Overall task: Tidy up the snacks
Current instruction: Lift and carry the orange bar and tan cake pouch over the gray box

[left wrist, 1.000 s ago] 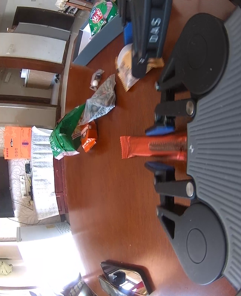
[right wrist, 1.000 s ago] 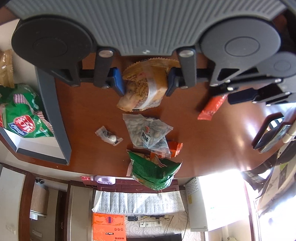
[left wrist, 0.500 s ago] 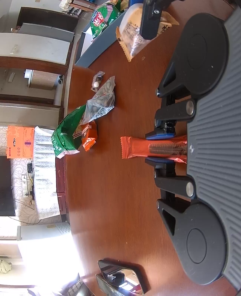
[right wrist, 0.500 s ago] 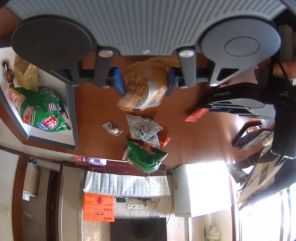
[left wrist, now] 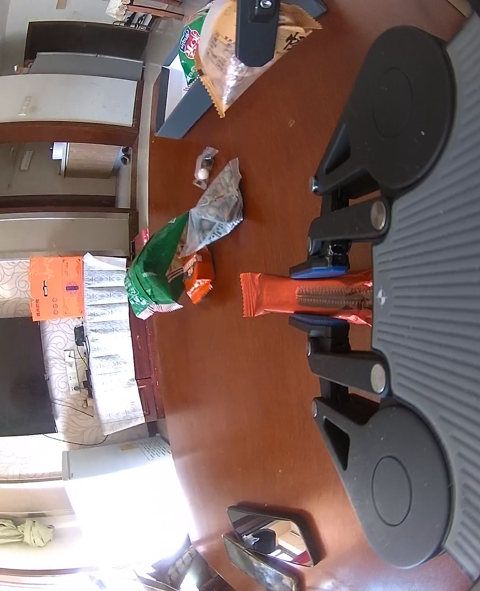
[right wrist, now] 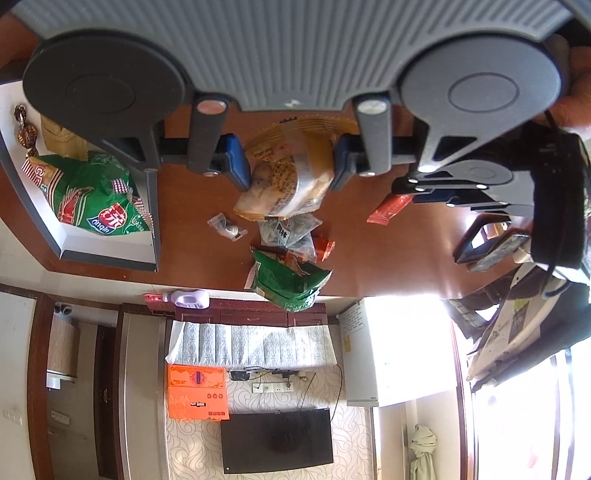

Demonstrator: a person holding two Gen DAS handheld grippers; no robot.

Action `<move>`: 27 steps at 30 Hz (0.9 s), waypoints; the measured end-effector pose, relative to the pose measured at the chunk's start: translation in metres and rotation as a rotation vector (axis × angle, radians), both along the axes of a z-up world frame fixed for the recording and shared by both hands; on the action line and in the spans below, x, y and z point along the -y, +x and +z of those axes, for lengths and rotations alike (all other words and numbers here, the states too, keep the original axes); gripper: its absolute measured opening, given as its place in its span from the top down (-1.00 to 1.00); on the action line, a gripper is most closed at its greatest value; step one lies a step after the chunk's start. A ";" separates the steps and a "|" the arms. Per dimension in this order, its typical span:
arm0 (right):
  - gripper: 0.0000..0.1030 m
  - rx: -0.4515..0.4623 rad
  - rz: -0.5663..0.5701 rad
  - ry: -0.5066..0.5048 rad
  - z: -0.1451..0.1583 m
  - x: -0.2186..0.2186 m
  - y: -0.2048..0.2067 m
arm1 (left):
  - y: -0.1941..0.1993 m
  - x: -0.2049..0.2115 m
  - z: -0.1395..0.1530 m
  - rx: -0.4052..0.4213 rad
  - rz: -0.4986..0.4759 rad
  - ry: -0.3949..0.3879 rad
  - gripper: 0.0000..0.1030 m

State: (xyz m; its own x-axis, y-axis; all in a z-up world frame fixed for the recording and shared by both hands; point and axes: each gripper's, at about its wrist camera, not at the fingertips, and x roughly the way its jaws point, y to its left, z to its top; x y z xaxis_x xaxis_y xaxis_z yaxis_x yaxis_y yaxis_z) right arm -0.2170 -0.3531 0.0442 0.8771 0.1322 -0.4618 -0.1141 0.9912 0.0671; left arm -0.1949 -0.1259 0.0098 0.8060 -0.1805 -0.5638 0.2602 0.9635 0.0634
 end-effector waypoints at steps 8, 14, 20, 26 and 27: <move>0.04 0.023 0.011 0.010 0.010 0.007 -0.008 | -0.004 0.007 0.009 0.009 0.002 0.008 0.54; 0.04 0.036 0.017 0.018 0.015 0.012 -0.016 | -0.004 0.013 0.015 0.013 0.002 0.017 0.54; 0.04 0.042 0.005 0.034 0.019 0.022 -0.020 | -0.005 0.019 0.022 0.020 -0.002 0.027 0.54; 0.04 0.049 0.007 0.044 0.022 0.025 -0.024 | -0.008 0.030 0.029 0.025 -0.015 0.036 0.54; 0.04 0.051 0.007 0.044 0.022 0.025 -0.025 | -0.008 0.031 0.030 0.027 -0.019 0.039 0.54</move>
State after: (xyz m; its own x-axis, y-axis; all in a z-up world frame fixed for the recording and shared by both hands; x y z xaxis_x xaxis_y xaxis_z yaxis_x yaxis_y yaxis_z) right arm -0.2418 -0.3778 0.0663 0.8981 0.1577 -0.4105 -0.1255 0.9866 0.1045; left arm -0.2032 -0.1573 0.0400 0.8175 -0.1743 -0.5489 0.2760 0.9551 0.1077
